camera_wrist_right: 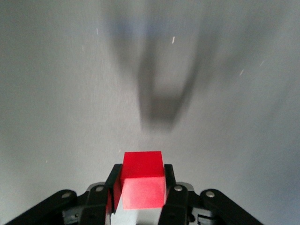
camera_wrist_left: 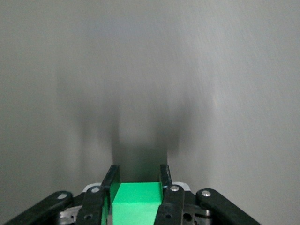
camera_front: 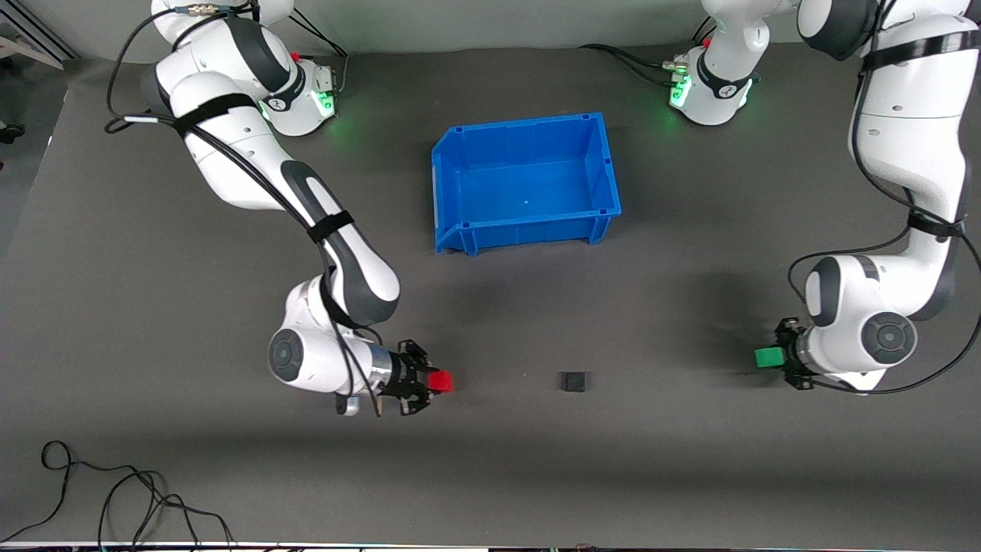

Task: Attach green and red cubes to black cube
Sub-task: 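Carry the red and green cubes toward the black cube with both grippers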

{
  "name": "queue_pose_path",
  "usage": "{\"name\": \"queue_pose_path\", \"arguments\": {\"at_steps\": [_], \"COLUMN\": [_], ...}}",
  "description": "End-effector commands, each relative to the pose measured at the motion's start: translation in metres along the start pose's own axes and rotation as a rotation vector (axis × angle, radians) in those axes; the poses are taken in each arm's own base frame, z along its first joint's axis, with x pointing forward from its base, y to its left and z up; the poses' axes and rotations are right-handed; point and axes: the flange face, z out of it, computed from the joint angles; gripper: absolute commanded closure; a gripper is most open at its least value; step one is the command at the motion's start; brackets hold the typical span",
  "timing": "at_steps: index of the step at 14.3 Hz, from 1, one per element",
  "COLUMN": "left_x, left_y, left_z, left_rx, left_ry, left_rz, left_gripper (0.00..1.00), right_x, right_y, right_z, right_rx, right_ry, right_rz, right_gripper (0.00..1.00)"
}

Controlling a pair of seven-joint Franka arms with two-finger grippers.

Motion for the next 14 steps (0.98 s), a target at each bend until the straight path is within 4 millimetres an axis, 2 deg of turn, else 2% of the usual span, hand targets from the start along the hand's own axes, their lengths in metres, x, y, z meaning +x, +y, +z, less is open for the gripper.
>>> {"name": "queue_pose_path", "arguments": {"at_steps": [1,3,4,6,7,8,9,12,14], "left_x": [-0.048,-0.081,-0.097,-0.131,-0.146,-0.160,-0.175,-0.222,-0.245], "left_y": [0.000,-0.002,-0.003,-0.006,-0.007,-0.008,-0.011,-0.021,-0.022], "left_z": [-0.031,-0.039,-0.040,-0.045,-0.047,-0.051,-0.053,-0.048,-0.043], "left_rx": [-0.037,-0.054,-0.060,-0.077,-0.083,-0.095,-0.106,-0.147,-0.170], "left_ry": [-0.051,-0.078,-0.085,-0.088,-0.089,-0.091,-0.095,-0.121,-0.134], "left_rz": [0.022,0.060,0.073,0.088,0.101,0.119,0.137,0.168,0.191], "left_gripper": [1.00,1.00,1.00,1.00,1.00,1.00,1.00,1.00,1.00], "right_x": [-0.025,-0.036,-0.056,-0.076,-0.080,-0.084,-0.095,-0.100,-0.101], "right_y": [-0.006,-0.004,-0.002,-0.006,-0.006,-0.004,0.005,0.014,0.019], "right_z": [-0.004,0.002,0.008,0.019,0.025,0.028,0.041,0.070,0.082], "right_rx": [0.042,0.051,0.078,0.131,0.144,0.152,0.146,0.207,0.215], "right_ry": [-0.110,-0.135,-0.159,-0.234,-0.255,-0.260,-0.259,-0.259,-0.258], "right_rz": [0.062,0.060,0.046,0.070,0.077,0.076,0.066,0.071,0.070], "right_gripper": [0.89,0.89,0.89,0.89,0.89,0.89,0.89,0.89,0.89]}}
